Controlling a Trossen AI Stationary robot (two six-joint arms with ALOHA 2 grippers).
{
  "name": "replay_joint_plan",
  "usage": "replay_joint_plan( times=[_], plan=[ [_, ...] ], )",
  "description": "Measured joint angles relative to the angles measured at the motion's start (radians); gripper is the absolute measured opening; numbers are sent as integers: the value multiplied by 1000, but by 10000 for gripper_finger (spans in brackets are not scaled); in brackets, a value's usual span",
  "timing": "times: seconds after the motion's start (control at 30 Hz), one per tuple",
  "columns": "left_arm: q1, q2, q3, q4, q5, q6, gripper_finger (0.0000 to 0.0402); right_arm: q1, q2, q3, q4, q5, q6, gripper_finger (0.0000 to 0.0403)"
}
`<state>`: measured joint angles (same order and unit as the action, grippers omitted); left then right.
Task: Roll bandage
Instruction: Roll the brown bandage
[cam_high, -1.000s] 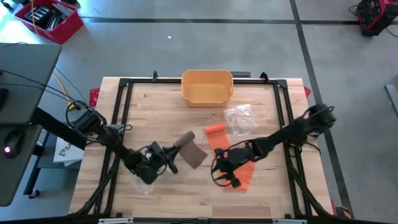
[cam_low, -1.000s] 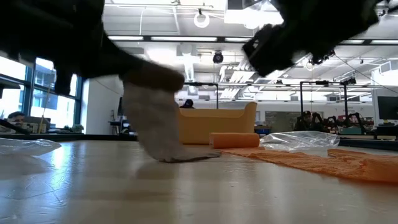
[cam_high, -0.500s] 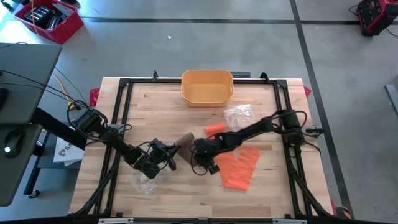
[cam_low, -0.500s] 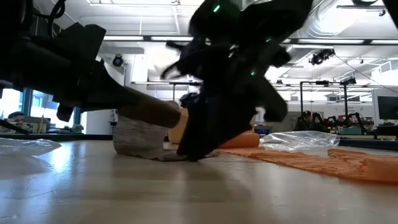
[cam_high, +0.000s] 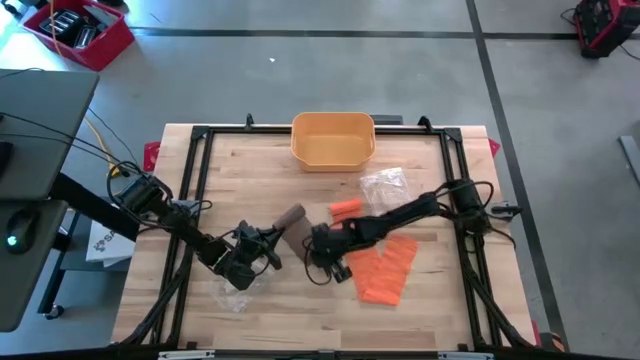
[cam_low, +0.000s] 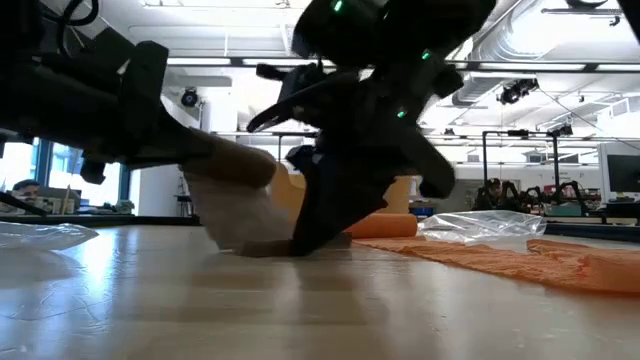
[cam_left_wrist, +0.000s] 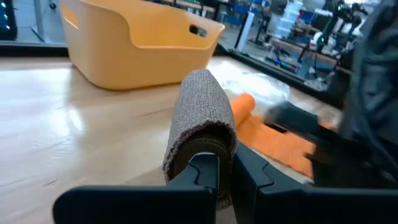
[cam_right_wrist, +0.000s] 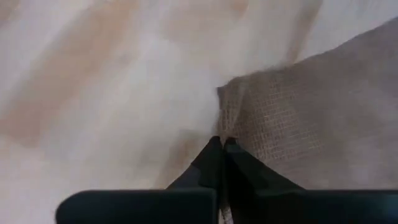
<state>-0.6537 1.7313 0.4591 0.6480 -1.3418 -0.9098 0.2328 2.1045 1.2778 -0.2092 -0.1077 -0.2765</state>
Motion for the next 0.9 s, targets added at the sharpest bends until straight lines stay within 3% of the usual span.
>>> replay_joint_plan(
  times=[0.37,0.63,0.83,0.9],
  plan=[
    [-64,2,1,-7,-17,-104,12,300,-59,-8,-44,-61,344,1],
    [-113,72,1,-7,-36,-355,12,441,-68,26,-48,83,506,0],
    [-189,80,1,18,-213,-498,12,519,-70,96,-203,180,580,0],
    [-215,79,1,73,-221,-497,13,545,-71,93,-229,195,617,0]
  ],
)
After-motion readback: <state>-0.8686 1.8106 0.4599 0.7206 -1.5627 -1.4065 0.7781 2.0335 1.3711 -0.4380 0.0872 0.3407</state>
